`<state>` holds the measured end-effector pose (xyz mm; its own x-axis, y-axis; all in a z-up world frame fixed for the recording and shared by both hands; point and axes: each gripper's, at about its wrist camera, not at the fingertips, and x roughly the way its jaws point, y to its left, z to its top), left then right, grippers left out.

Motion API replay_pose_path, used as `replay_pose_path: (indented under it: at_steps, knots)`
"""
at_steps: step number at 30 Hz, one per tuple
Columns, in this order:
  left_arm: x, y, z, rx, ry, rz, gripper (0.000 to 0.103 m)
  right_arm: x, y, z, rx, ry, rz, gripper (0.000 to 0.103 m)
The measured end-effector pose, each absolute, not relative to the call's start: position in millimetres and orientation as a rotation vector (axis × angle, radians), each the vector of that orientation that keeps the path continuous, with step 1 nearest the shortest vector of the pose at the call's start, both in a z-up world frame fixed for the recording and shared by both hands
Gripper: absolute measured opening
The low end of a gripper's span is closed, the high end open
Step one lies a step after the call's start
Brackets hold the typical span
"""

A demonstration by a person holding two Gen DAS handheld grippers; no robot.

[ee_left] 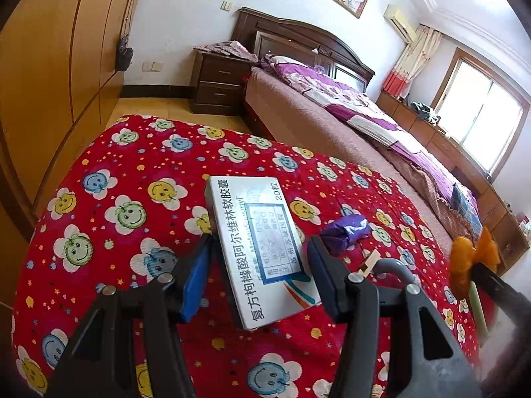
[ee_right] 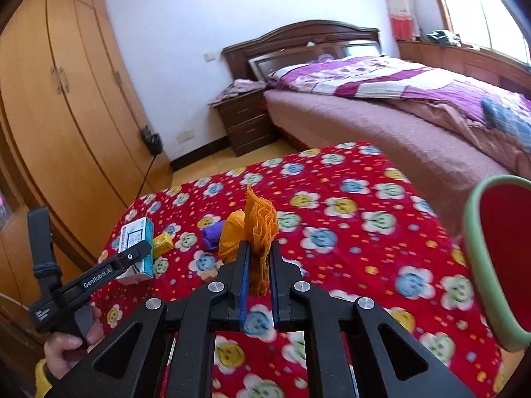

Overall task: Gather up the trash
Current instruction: 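Carry both items over the red bin and open both tools to drop them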

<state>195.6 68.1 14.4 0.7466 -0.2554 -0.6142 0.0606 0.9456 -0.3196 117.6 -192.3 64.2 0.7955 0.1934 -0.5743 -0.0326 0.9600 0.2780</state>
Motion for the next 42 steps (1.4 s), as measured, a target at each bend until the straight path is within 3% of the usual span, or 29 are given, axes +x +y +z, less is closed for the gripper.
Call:
replay_pose_path:
  at_steps: [20,42]
  knots:
    - [171,14,41,-0.163,0.658,-0.309,0.058,16,-316,72,0.396,0.545,-0.188,0.01]
    - [127,-136,82,-0.089,0.725,-0.655,0.058,-19,-404,42,0.518,0.544,-0.347,0.015]
